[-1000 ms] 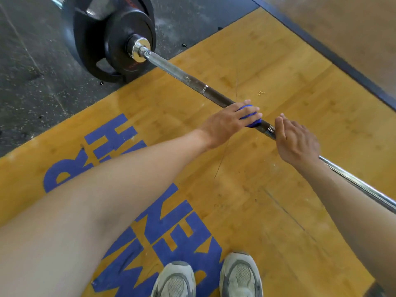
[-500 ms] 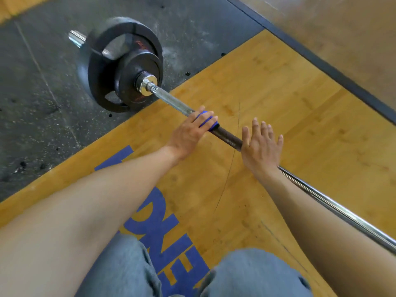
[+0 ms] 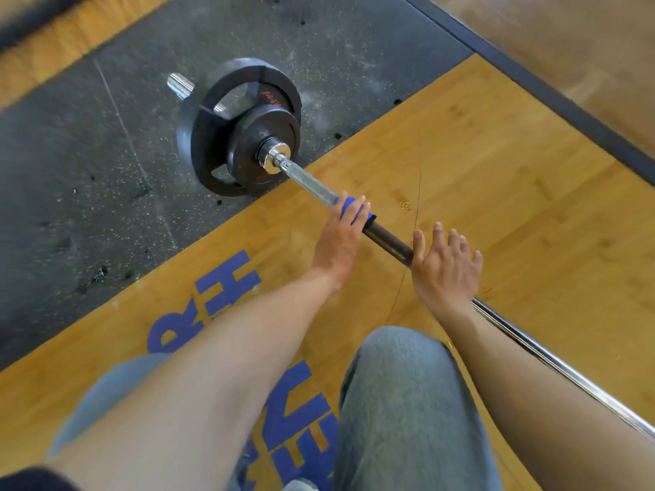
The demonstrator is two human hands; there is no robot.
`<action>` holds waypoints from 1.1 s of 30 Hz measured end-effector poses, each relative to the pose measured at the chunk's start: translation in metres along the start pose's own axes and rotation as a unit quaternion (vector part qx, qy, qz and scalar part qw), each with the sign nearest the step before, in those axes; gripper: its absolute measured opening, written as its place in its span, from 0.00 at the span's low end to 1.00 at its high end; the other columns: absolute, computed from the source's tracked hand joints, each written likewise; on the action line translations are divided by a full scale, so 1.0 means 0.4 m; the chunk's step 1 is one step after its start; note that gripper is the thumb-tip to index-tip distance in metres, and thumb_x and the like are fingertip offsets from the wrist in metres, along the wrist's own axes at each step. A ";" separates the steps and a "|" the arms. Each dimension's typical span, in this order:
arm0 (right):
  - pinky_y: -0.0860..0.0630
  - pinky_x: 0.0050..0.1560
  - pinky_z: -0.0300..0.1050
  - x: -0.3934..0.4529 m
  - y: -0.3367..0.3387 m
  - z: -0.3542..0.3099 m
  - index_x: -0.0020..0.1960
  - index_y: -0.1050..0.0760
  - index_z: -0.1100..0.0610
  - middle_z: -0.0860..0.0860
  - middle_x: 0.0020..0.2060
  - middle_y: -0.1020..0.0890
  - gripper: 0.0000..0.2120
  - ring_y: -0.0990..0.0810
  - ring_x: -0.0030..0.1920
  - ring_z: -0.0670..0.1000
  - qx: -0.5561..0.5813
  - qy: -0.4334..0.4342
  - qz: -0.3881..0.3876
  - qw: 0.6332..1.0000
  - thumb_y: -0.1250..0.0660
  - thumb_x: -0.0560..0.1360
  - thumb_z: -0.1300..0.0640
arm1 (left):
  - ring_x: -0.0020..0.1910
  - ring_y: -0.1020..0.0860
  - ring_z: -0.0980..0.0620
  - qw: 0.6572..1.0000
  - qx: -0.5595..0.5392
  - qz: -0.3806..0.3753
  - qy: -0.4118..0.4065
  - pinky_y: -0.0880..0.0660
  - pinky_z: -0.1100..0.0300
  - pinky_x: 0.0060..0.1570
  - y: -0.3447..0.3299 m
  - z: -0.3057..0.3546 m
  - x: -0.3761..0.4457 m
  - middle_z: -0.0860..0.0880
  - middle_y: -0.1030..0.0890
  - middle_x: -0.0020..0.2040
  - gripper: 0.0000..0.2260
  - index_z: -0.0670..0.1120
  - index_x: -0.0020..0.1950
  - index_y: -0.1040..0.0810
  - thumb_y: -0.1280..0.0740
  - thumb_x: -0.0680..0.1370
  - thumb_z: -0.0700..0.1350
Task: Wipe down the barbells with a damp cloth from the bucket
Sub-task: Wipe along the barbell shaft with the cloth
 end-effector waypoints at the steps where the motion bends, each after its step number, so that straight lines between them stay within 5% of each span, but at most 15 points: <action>1: 0.41 0.74 0.63 0.005 0.002 0.001 0.80 0.39 0.52 0.58 0.76 0.32 0.36 0.36 0.77 0.58 0.004 -0.001 -0.002 1.000 0.61 0.82 0.34 | 0.78 0.36 0.37 0.998 0.015 -0.003 -0.054 0.22 0.50 0.62 -0.001 0.005 -0.004 0.45 0.29 0.76 0.36 0.40 0.78 0.32 0.34 0.70 0.22; 3: 0.41 0.74 0.63 0.014 0.004 0.003 0.80 0.39 0.52 0.57 0.76 0.32 0.36 0.36 0.77 0.58 0.017 -0.003 -0.012 1.000 0.61 0.81 0.33 | 0.77 0.34 0.39 0.989 0.056 -0.005 -0.136 0.21 0.53 0.57 0.027 -0.034 0.008 0.46 0.29 0.77 0.35 0.42 0.78 0.31 0.40 0.71 0.23; 6: 0.41 0.74 0.61 0.023 0.006 0.008 0.80 0.39 0.52 0.57 0.76 0.32 0.37 0.37 0.77 0.57 0.029 -0.005 -0.009 1.000 0.61 0.81 0.33 | 0.82 0.45 0.43 0.999 0.039 -0.016 -0.013 0.35 0.54 0.73 0.080 -0.143 0.052 0.48 0.39 0.82 0.39 0.45 0.82 0.40 0.42 0.74 0.20; 8: 0.39 0.73 0.61 0.035 0.002 0.010 0.80 0.38 0.52 0.56 0.75 0.31 0.37 0.35 0.76 0.57 0.028 -0.005 -0.004 1.000 0.61 0.81 0.32 | 0.81 0.44 0.40 0.999 0.035 0.016 0.020 0.29 0.52 0.69 0.072 -0.156 0.066 0.46 0.37 0.81 0.39 0.43 0.81 0.39 0.39 0.73 0.19; 14: 0.34 0.68 0.59 0.060 0.009 0.017 0.79 0.36 0.51 0.55 0.73 0.28 0.35 0.30 0.72 0.58 0.020 -0.017 -0.006 1.000 0.60 0.81 0.33 | 0.75 0.30 0.39 0.969 0.064 0.023 -0.237 0.20 0.57 0.52 0.048 -0.135 0.060 0.46 0.27 0.75 0.37 0.42 0.76 0.28 0.43 0.69 0.21; 19: 0.33 0.67 0.58 0.079 0.025 0.025 0.77 0.33 0.51 0.53 0.71 0.26 0.33 0.29 0.70 0.58 0.030 -0.025 -0.013 0.999 0.58 0.82 0.34 | 0.78 0.36 0.37 0.990 0.048 0.025 -0.132 0.24 0.43 0.65 0.062 -0.243 0.157 0.44 0.30 0.76 0.38 0.42 0.78 0.32 0.37 0.70 0.19; 21: 0.31 0.64 0.57 0.090 0.032 0.021 0.73 0.29 0.48 0.53 0.68 0.24 0.30 0.27 0.68 0.58 0.027 -0.033 -0.034 0.998 0.58 0.83 0.35 | 0.75 0.32 0.35 0.977 0.060 0.057 -0.198 0.24 0.45 0.66 0.046 -0.209 0.154 0.43 0.27 0.74 0.33 0.40 0.76 0.29 0.42 0.73 0.21; 23: 0.27 0.56 0.56 0.095 0.037 0.021 0.58 0.27 0.45 0.54 0.56 0.20 0.22 0.24 0.58 0.59 0.014 -0.028 -0.055 0.998 0.58 0.83 0.40 | 0.75 0.32 0.37 0.944 0.079 0.048 -0.316 0.30 0.53 0.68 0.018 -0.185 0.144 0.45 0.28 0.75 0.32 0.40 0.77 0.31 0.49 0.74 0.24; 25: 0.28 0.53 0.56 0.102 0.048 0.014 0.48 0.33 0.46 0.52 0.46 0.23 0.16 0.24 0.52 0.59 -0.007 -0.024 -0.056 0.998 0.58 0.84 0.46 | 0.77 0.34 0.39 0.905 0.098 0.026 -0.414 0.31 0.51 0.72 0.032 -0.196 0.171 0.45 0.32 0.78 0.34 0.41 0.80 0.36 0.48 0.74 0.24; 29: 0.40 0.70 0.60 0.127 0.066 0.006 0.74 0.33 0.50 0.55 0.67 0.24 0.25 0.26 0.67 0.59 -0.080 -0.002 0.001 0.997 0.58 0.85 0.45 | 0.78 0.36 0.39 0.861 0.123 0.040 -0.492 0.37 0.49 0.76 0.057 -0.233 0.233 0.43 0.33 0.79 0.33 0.40 0.81 0.37 0.46 0.75 0.24; 33: 0.37 0.69 0.56 0.126 0.063 -0.073 0.79 0.35 0.52 0.53 0.74 0.28 0.28 0.30 0.72 0.58 0.014 0.023 0.047 0.999 0.54 0.85 0.40 | 0.77 0.34 0.39 0.891 0.080 0.097 -0.436 0.32 0.46 0.74 -0.018 -0.215 0.214 0.44 0.31 0.77 0.32 0.41 0.80 0.35 0.41 0.77 0.23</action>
Point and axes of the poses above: each hand's wrist, its own x-axis towards the middle knuckle, its own y-axis out of the back of the hand, z = x × y, the point moved 3 cm from there along x, towards the middle knuckle
